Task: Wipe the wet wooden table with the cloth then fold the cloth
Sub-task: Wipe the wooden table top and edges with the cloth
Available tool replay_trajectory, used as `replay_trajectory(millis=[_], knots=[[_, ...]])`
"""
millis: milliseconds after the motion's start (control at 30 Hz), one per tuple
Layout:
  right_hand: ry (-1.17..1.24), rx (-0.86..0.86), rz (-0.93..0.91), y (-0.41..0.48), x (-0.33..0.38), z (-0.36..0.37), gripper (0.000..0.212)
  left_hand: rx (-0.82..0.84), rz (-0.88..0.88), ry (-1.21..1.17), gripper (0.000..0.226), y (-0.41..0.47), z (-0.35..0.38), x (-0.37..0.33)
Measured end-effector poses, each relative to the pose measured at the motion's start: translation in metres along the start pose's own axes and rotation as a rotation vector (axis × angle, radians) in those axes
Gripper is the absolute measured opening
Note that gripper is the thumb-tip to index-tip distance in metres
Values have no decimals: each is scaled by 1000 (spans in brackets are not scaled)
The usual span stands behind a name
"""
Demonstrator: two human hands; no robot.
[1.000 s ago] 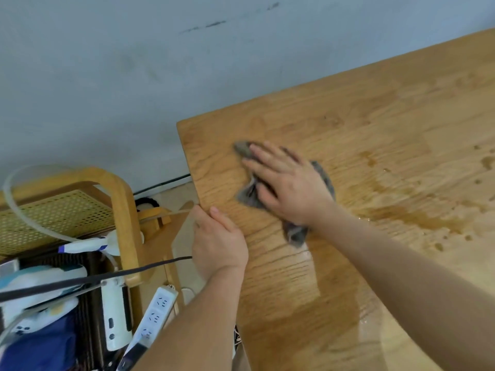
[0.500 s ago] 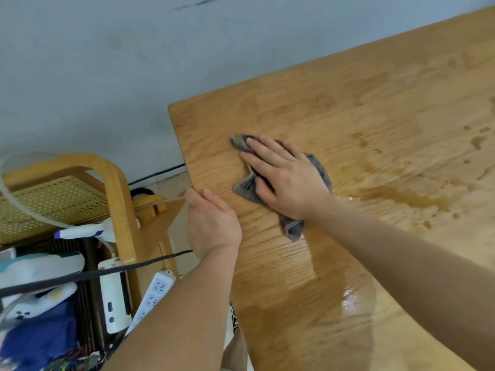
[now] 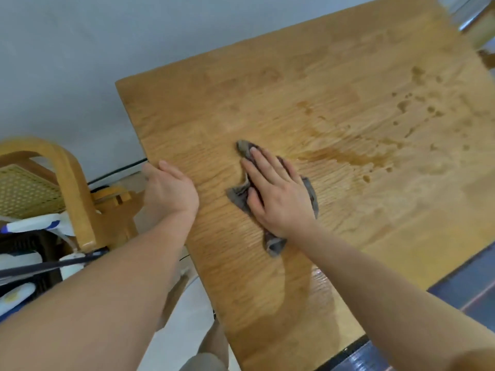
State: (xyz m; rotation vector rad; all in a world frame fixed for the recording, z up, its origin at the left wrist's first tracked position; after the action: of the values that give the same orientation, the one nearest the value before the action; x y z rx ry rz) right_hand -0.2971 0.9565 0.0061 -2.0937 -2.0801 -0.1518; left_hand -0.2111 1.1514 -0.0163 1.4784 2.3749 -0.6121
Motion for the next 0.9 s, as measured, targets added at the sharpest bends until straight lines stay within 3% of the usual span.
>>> replay_trajectory(millis=[133, 200, 333, 433, 533, 600, 633, 733, 800, 900], knots=[[-13, -28, 296, 38, -27, -3, 58, -45, 81, -16, 43, 7, 3, -1], [0, -60, 330, 34, -11, 2, 58, -49, 115, 9, 48, 6, 3, -1], [-5, -45, 15, -48, 29, 11, 54, 14, 135, 67, 48, 4, 1, -5], [18, -1, -49, -84, 4, 7, 54, 117, 273, 296, 51, -4, -3, -19], [-1, -49, 182, -42, -44, -6, 58, 230, 493, 493, 62, -43, 7, -38], [25, -101, 416, -23, -50, -8, 58, 255, 643, 516, 62, -79, 22, -49], [39, -119, 448, -27, -40, -5, 57, 255, 685, 496, 62, -94, 28, -53], [20, -77, 149, -73, 5, 8, 53, 283, 839, 500, 64, -113, 42, -64], [-19, -32, -3, -98, -8, 5, 54, 291, 990, 503, 61, -111, 48, -78], [-67, -14, 145, -78, -71, -5, 58, 271, 905, 423, 58, -90, 51, -91]])
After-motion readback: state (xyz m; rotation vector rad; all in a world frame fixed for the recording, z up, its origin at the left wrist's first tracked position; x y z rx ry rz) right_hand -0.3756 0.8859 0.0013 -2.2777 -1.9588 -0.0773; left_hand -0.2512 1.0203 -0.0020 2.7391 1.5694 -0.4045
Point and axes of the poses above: each hand's wrist, its own y-axis towards the middle knuckle, its own z-axis out of the palm, x = y × z, the point moved 8 cm from there along y, towards the middle knuckle, and after that the axes turned 2 degrees about x, right-handed, at the moved point
